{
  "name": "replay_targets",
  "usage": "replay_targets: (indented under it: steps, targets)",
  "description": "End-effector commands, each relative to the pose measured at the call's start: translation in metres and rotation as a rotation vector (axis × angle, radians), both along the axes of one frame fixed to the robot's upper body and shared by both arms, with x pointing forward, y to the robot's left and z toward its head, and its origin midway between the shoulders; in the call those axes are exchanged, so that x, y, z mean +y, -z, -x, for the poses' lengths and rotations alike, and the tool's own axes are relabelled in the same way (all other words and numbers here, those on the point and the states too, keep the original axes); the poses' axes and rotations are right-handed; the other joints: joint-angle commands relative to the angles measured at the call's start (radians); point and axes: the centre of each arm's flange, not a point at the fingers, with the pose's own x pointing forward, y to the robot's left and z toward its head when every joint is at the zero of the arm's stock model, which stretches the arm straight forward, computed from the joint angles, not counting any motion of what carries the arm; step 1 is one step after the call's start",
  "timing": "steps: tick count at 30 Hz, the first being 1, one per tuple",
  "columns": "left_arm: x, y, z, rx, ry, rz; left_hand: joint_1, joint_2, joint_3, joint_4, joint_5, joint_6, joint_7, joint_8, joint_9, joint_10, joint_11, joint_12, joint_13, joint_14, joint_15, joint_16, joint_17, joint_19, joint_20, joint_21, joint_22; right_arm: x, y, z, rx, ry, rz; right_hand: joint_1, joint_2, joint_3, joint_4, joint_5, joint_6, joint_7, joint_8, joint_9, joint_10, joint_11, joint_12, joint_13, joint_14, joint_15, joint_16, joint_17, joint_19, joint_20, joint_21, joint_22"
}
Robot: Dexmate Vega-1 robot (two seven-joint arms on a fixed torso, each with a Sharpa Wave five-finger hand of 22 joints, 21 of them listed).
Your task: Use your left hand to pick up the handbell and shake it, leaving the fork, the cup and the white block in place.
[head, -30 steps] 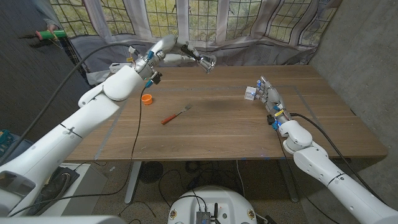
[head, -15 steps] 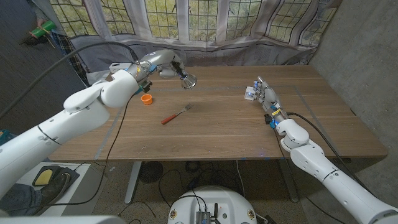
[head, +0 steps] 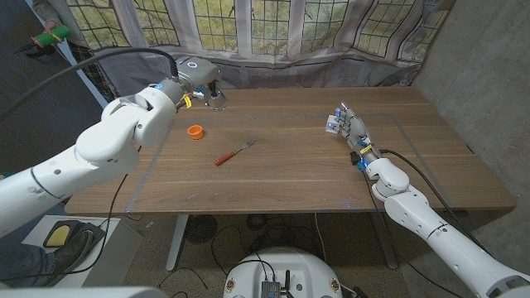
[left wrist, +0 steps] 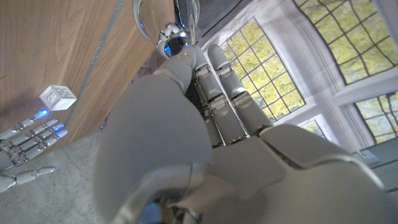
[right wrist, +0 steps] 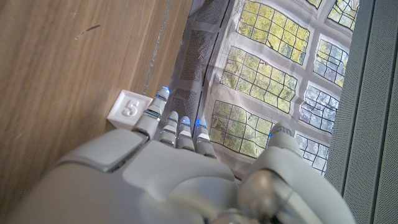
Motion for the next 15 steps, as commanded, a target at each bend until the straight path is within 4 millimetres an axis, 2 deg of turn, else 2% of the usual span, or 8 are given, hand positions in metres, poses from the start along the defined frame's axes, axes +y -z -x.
replay_targets:
  steps: [1, 3, 8, 15]
  targets:
    - [0.001, -0.034, 0.044, -0.329, -0.251, -0.118, -0.009, 0.006, 0.013, 0.007, 0.005, 0.003, -0.008, 0.007, 0.005, 0.019, -0.02, 0.031, 0.345, 0.093, -0.096, -0.002, 0.002, -0.002, 0.0, 0.007, 0.003, -0.002, 0.004, 0.005, 0.003, 0.005, 0.002, 0.012, -0.001, -0.005, 0.002, -0.003, 0.0, 0.007, 0.001, 0.003, 0.005, 0.008, 0.001, 0.006, 0.003, 0.002, -0.003, 0.005, 0.005, -0.002, -0.001, 0.002]
    - [0.001, -0.038, 0.047, -0.347, -0.262, -0.12, -0.01, 0.006, 0.014, 0.007, 0.005, 0.003, -0.008, 0.007, 0.004, 0.02, -0.027, 0.03, 0.347, 0.092, -0.096, -0.002, 0.002, -0.002, 0.0, 0.008, 0.003, -0.003, 0.006, 0.006, 0.004, 0.006, -0.001, 0.012, -0.001, -0.005, 0.002, -0.003, 0.0, 0.007, 0.001, 0.003, 0.005, 0.009, 0.001, 0.006, 0.003, 0.003, -0.003, 0.005, 0.005, -0.002, -0.001, 0.002]
    - [-0.001, -0.04, 0.049, -0.34, -0.27, -0.117, -0.008, 0.004, 0.014, 0.005, 0.005, 0.004, -0.011, 0.007, 0.004, 0.019, -0.022, 0.027, 0.348, 0.094, -0.1, -0.001, 0.004, -0.004, 0.0, 0.01, 0.003, -0.007, 0.007, 0.009, 0.005, 0.012, 0.0, 0.011, -0.001, -0.005, 0.002, -0.003, 0.001, 0.007, 0.001, 0.003, 0.005, 0.009, 0.001, 0.006, 0.001, 0.002, -0.004, 0.005, 0.005, -0.002, -0.001, 0.002]
    - [-0.002, -0.029, 0.029, -0.224, -0.245, -0.108, -0.011, 0.005, 0.015, 0.007, 0.005, 0.005, -0.013, 0.007, 0.003, 0.023, -0.024, 0.024, 0.349, 0.094, -0.097, -0.002, 0.004, -0.005, -0.001, 0.013, 0.002, -0.011, 0.01, 0.012, 0.013, 0.016, -0.001, 0.011, -0.001, -0.005, 0.002, -0.003, 0.0, 0.007, 0.001, 0.003, 0.006, 0.01, 0.001, 0.006, 0.003, 0.003, -0.003, 0.005, 0.005, -0.002, -0.001, 0.002]
